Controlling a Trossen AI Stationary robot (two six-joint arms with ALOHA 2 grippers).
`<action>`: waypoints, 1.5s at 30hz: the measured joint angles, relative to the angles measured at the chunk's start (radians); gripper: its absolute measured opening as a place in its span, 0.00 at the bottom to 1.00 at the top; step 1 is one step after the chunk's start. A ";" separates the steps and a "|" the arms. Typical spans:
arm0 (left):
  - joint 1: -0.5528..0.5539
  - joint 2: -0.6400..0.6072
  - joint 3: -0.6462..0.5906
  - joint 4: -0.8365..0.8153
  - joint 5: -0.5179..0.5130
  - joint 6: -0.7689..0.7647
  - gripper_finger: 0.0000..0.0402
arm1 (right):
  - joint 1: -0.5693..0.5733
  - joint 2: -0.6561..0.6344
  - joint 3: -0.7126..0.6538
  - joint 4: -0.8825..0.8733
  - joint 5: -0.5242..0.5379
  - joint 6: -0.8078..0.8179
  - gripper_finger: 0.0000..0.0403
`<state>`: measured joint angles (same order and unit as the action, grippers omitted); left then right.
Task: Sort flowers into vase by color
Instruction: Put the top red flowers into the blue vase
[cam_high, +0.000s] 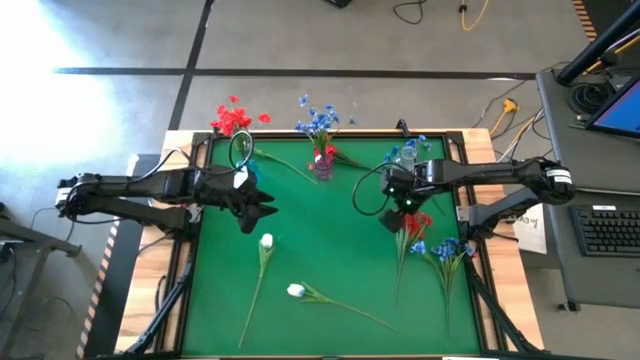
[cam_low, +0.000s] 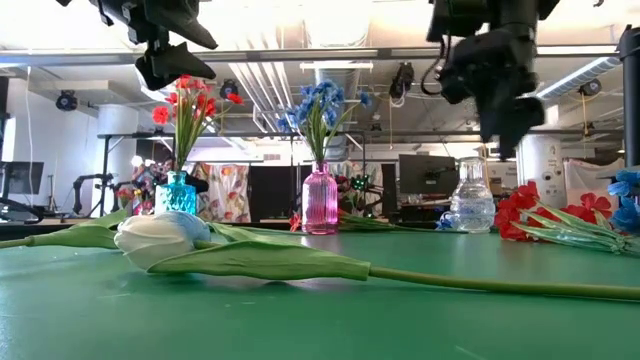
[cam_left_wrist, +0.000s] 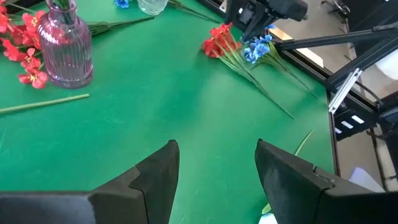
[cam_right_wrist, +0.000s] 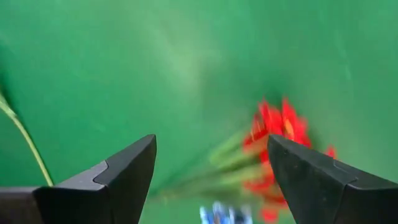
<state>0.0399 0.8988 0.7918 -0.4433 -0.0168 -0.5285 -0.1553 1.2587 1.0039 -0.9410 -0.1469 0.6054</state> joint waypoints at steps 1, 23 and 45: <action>0.000 -0.001 0.000 0.000 0.000 0.000 0.50 | -0.001 0.000 0.000 0.037 0.012 -0.020 0.74; 0.001 -0.009 0.079 0.004 -0.047 0.246 0.50 | -0.221 0.264 0.120 0.354 0.202 -0.700 0.74; 0.000 -0.180 0.063 -0.105 -0.083 0.215 0.50 | -0.403 0.467 0.082 0.618 0.201 -0.829 0.74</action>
<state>0.0399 0.7186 0.8547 -0.5487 -0.1002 -0.3138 -0.5583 1.7258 1.0859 -0.3226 0.0544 -0.2238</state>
